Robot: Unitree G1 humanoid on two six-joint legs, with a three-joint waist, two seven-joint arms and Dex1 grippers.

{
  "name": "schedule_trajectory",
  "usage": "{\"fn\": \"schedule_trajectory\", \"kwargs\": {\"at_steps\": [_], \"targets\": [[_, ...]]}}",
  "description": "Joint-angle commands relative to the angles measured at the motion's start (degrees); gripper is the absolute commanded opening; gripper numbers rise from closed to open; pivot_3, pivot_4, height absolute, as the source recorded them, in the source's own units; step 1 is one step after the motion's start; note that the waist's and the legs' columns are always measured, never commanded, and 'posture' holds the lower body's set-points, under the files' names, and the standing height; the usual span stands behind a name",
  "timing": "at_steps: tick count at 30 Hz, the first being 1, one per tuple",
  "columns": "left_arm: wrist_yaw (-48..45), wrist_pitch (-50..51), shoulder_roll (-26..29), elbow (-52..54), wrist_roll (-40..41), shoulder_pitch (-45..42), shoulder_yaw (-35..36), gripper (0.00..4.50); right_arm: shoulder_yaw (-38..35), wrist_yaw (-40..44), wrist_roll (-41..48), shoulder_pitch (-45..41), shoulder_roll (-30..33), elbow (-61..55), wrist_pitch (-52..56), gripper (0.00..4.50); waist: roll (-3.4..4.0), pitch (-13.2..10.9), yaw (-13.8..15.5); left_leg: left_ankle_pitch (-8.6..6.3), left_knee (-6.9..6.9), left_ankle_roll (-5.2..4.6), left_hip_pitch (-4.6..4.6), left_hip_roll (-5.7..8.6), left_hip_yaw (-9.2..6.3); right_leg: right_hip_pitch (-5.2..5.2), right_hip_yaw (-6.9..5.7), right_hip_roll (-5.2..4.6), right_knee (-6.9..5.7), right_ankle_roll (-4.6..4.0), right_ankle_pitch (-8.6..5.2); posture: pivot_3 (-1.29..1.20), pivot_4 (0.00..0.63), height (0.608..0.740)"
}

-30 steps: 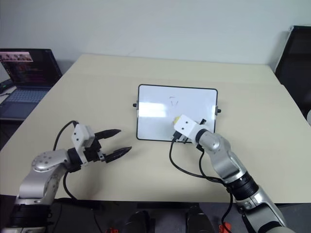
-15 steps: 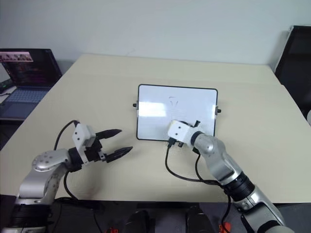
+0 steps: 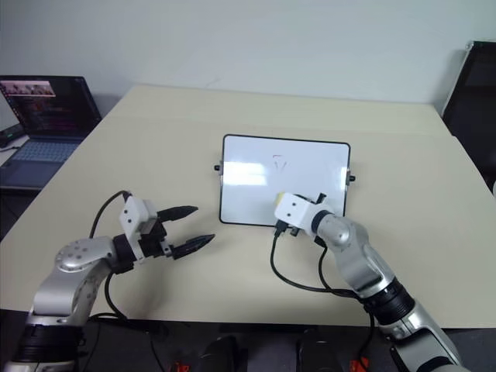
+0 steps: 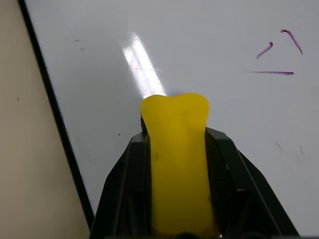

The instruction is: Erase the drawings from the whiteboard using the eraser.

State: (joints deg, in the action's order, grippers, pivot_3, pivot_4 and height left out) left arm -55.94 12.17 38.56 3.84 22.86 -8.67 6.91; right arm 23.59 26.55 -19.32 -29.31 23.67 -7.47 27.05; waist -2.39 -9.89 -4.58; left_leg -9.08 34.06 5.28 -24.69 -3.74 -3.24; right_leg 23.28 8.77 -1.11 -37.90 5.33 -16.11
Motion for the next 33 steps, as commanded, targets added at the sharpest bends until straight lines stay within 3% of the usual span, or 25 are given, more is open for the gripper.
{"fn": "schedule_trajectory", "kwargs": {"at_steps": [1, 7, 14, 19, 27, 33], "targets": [[-0.7, -1.4, -0.3, 0.3, 0.3, -0.4, 0.2, 4.5, -8.3, -5.5, -0.4, -3.3, 1.0, 6.6, 1.3, 1.12, 0.0, 0.0, 0.0, 0.0, 0.04, 0.0, 0.01, 0.02, 0.01, 0.02, 0.01, -0.02, 0.04, -0.01, 0.0, 0.0, 0.15, 0.74], [-1.1, -1.8, -0.6, -0.1, 0.1, -0.5, -0.1, 4.5, -11.6, -5.6, 1.2, -3.9, 0.4, 9.5, 1.9, 1.12, -0.04, 0.0, -0.2, 0.02, 0.04, -0.03, 0.03, 0.01, 0.03, -0.03, 0.02, -0.06, 0.24, -0.06, 0.04, 0.0, 0.15, 0.74], [-1.0, -2.0, -0.9, -0.5, 0.1, -0.5, -0.1, 4.5, -6.2, 3.2, 2.9, 0.8, 1.0, 3.0, 3.0, 1.12, -0.21, 0.2, -0.2, 0.03, 0.03, -0.06, 0.07, -0.01, 0.03, -0.07, 0.01, -0.03, 0.15, -0.11, 0.08, 0.0, 0.15, 0.74], [-0.8, -2.3, -1.1, -0.8, 0.1, -0.6, 0.0, 4.5, -5.9, 1.5, 1.6, 1.7, -0.7, 1.1, 3.6, 1.12, -0.19, 0.1, -0.6, 0.03, -0.11, -0.05, 0.04, -0.07, 0.1, -0.1, 0.04, 0.03, 0.06, -0.1, 0.08, 0.0, 0.15, 0.74], [2.3, -1.4, -2.2, -0.3, 1.6, -2.2, 2.7, 4.5, -14.6, 5.2, 10.4, 6.5, 0.0, -10.4, 6.1, 1.12, -0.15, 0.1, 0.1, 0.03, -0.09, -0.05, -0.04, -0.06, 0.09, 0.02, 0.02, 0.01, 0.16, -0.09, 0.07, 0.0, 0.15, 0.74], [4.9, 3.1, -2.4, 2.6, 5.2, -4.5, 4.8, 4.5, -22.0, 11.2, 22.3, 17.9, 2.1, -23.4, 2.9, 1.12, -0.01, -0.1, 0.7, -0.1, -0.24, 0.1, -0.24, -0.06, 0.07, 0.01, -0.02, 0.01, 0.15, 0.15, -0.17, 0.0, 0.15, 0.74]]}}
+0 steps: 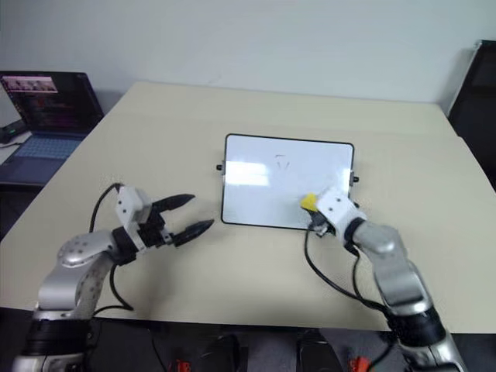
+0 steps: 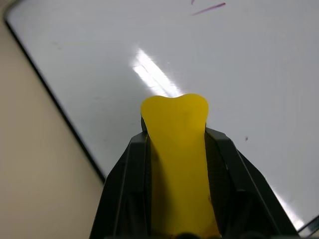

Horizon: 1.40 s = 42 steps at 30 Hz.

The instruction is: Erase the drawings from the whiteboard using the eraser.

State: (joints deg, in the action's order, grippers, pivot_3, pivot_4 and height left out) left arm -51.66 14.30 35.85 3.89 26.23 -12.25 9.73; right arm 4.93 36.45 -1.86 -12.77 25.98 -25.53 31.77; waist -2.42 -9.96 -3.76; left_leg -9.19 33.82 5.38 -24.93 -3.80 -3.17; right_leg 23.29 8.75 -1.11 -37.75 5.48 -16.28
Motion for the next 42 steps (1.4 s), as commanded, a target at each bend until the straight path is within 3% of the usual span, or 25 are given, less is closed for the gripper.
{"fn": "schedule_trajectory", "kwargs": {"at_steps": [1, 10, 19, 24, 33, 37, 42], "targets": [[0.8, 1.6, 0.5, 2.7, 2.4, -1.1, 2.4, 4.5, -4.2, 1.4, 6.6, 2.6, -0.8, -6.7, -2.3, 1.12, 0.03, 0.0, -0.3, -0.03, 0.0, 0.04, 0.01, 0.0, 0.01, 0.0, 0.01, 0.0, 0.0, 0.01, -0.01, 0.0, 0.15, 0.74], [3.8, 5.9, 0.3, 8.0, 3.8, -1.3, 2.2, 4.5, -4.5, -3.9, 10.7, 6.9, -6.2, -8.0, -6.8, 1.12, 0.02, 0.0, -0.9, -0.04, 0.1, 0.07, 0.03, 0.01, -0.01, -0.06, 0.01, -0.01, -0.01, -0.03, -0.05, 0.0, 0.15, 0.74], [6.8, 9.9, -0.6, 10.5, 3.6, -4.7, 0.4, 4.5, -1.8, -7.0, 9.4, 4.4, -7.2, -5.1, -9.3, 1.12, 0.02, 0.0, -0.9, -0.04, 0.09, 0.07, 0.04, 0.01, -0.01, -0.06, 0.01, 0.0, -0.01, -0.03, -0.05, 0.0, 0.15, 0.74], [6.1, 9.1, -0.7, 8.6, 2.6, -5.6, 0.0, 4.5, 4.4, -11.6, 0.2, -5.7, -6.9, 4.4, -8.9, 1.12, 0.03, 0.0, -1.2, -0.03, 0.1, 0.06, 0.09, 0.01, -0.01, -0.06, 0.01, 0.01, -0.06, -0.04, -0.03, 0.0, 0.15, 0.74], [2.7, 5.1, -0.1, 3.9, 1.0, -6.3, -0.7, 4.5, 8.0, -17.5, -6.8, -24.8, -11.3, 24.3, -11.1, 1.12, 0.06, -0.1, -1.0, -0.04, 0.03, 0.06, 0.06, 0.01, -0.03, -0.04, -0.03, 0.03, -0.1, 0.03, 0.25, 0.0, 0.15, 0.74], [1.3, 3.3, -0.1, 2.7, 0.2, -5.6, -0.9, 4.5, 9.7, -18.0, -9.0, -29.1, -12.2, 31.8, -12.8, 1.12, 0.07, -0.1, -1.0, -0.04, -0.03, 0.07, 0.06, 0.01, -0.04, -0.03, -0.05, 0.03, -0.1, 0.03, 0.25, 0.0, 0.15, 0.74], [0.7, 2.1, -0.3, 1.9, -0.4, -5.4, -0.8, 4.5, 14.7, -11.3, -10.3, -29.1, -11.4, 35.8, -10.9, 1.12, 0.08, -0.1, -1.1, -0.04, -0.02, 0.06, 0.08, 0.0, -0.05, -0.03, -0.05, 0.03, -0.17, 0.04, 0.26, 0.0, 0.15, 0.74]]}}
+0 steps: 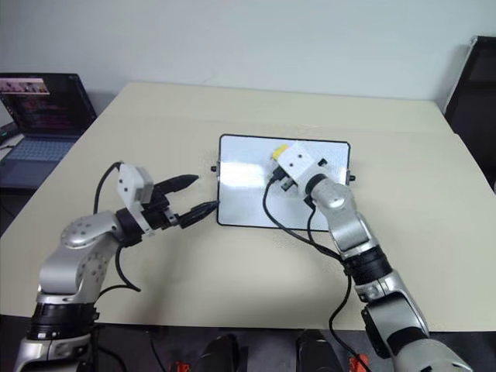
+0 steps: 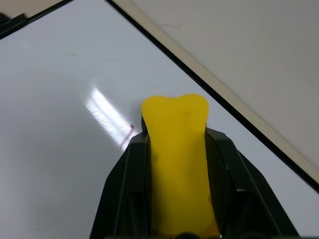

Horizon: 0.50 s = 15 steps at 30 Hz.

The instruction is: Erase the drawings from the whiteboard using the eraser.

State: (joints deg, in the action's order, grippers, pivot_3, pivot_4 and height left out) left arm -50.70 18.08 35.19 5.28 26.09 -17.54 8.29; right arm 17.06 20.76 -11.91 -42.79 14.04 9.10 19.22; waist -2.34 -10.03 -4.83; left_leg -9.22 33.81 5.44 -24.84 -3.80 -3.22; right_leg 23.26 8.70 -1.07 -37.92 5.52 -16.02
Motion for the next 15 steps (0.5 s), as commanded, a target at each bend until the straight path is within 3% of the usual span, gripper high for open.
{"fn": "schedule_trajectory", "kwargs": {"at_steps": [1, 4, 9, 15], "targets": [[-0.2, -1.8, 0.3, 0.5, -0.3, -0.1, 0.7, 4.5, 3.1, 5.7, -0.2, 1.2, 0.7, 1.1, 2.1, 1.12, 0.0, 0.0, -0.1, 0.0, 0.03, 0.0, 0.03, 0.0, 0.0, -0.02, 0.0, 0.0, -0.04, 0.01, -0.01, 0.0, 0.15, 0.74], [-0.3, -2.1, 0.2, 0.3, -0.5, -0.2, 0.5, 4.5, 3.0, 4.8, -1.6, 1.2, 0.7, 1.8, 1.3, 1.12, 0.0, 0.0, -0.1, 0.01, 0.13, -0.01, 0.06, 0.0, -0.01, -0.06, 0.0, 0.01, -0.09, 0.06, -0.06, 0.0, 0.15, 0.74], [-0.2, -2.0, -0.2, 0.8, -0.6, 0.0, -0.1, 4.5, -0.5, -4.9, -4.1, -3.8, -0.4, 8.2, -3.1, 1.12, 0.0, 0.0, -0.2, 0.13, 0.22, -0.13, 0.07, 0.01, -0.01, -0.07, 0.03, 0.01, -0.08, -0.06, 0.0, 0.0, 0.15, 0.74], [-0.3, -2.0, -0.4, 1.0, -0.6, 0.2, -0.2, 4.5, 0.9, -1.0, -3.0, -5.4, -0.6, 12.4, -3.2, 1.12, -0.01, 0.0, -0.1, 0.31, 0.22, -0.22, 0.07, 0.02, -0.02, -0.07, 0.02, 0.01, -0.07, -0.13, 0.13, 0.0, 0.15, 0.74]]}}
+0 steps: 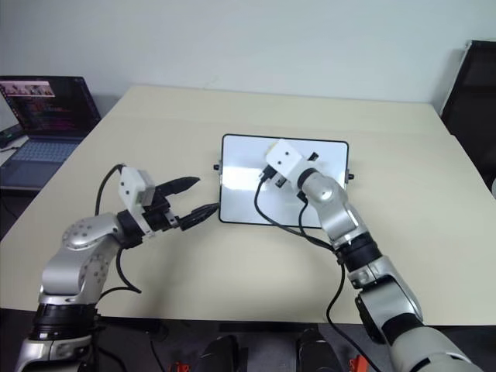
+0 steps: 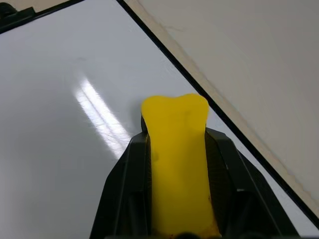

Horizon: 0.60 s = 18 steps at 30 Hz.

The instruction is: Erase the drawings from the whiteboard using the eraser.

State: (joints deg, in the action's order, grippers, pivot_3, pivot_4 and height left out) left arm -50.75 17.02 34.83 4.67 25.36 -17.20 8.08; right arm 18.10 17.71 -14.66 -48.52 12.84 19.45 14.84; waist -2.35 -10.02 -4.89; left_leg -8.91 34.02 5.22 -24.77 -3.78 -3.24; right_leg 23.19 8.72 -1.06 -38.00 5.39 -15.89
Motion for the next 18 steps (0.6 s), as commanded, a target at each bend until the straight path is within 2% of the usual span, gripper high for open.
{"fn": "schedule_trajectory", "kwargs": {"at_steps": [1, 5, 8, 13, 18], "targets": [[-0.2, -1.0, -0.1, 1.6, 0.2, 0.0, 0.0, 4.5, 0.7, 4.6, 0.2, 1.2, 0.8, 1.2, 2.4, 1.12, 0.0, 0.0, -0.1, 0.02, 0.0, 0.03, 0.0, 0.0, 0.0, 0.0, 0.01, 0.0, 0.0, 0.0, 0.0, 0.0, 0.15, 0.74], [-0.4, -1.3, -0.1, 1.5, 0.2, 0.4, 0.2, 4.5, 2.3, 12.0, 1.3, 5.1, 2.1, -2.7, 6.6, 1.12, 0.0, 0.0, -0.1, 0.02, -0.03, 0.03, 0.02, -0.02, 0.0, -0.01, 0.0, 0.02, 0.0, 0.01, -0.01, 0.0, 0.15, 0.74], [-0.5, -1.5, 0.0, 1.3, 0.2, 0.6, 0.4, 4.5, -0.6, 8.9, 0.6, 5.7, 2.7, -3.3, 6.0, 1.12, 0.0, 0.0, -0.1, 0.02, -0.04, 0.03, 0.03, -0.02, -0.01, 0.0, 0.0, 0.02, -0.01, 0.02, -0.01, 0.0, 0.15, 0.74], [-0.9, -1.6, -0.1, 1.0, 0.1, 0.7, 0.1, 4.5, -5.4, -1.9, -1.0, 1.9, 3.8, 1.4, 2.6, 1.12, 0.0, 0.0, 0.2, 0.09, -0.01, 0.08, 0.03, 0.03, -0.01, 0.04, 0.0, -0.02, 0.02, -0.03, 0.04, 0.0, 0.15, 0.74], [-0.8, -1.7, -0.5, 1.2, -0.1, 0.9, -0.2, 4.5, -5.7, -0.9, 0.3, 1.9, 3.4, 3.3, 3.8, 1.12, -0.06, 0.1, 0.0, 0.13, 0.02, 0.05, 0.04, 0.06, 0.0, 0.04, 0.05, -0.04, 0.24, -0.07, 0.06, 0.0, 0.15, 0.74]]}}
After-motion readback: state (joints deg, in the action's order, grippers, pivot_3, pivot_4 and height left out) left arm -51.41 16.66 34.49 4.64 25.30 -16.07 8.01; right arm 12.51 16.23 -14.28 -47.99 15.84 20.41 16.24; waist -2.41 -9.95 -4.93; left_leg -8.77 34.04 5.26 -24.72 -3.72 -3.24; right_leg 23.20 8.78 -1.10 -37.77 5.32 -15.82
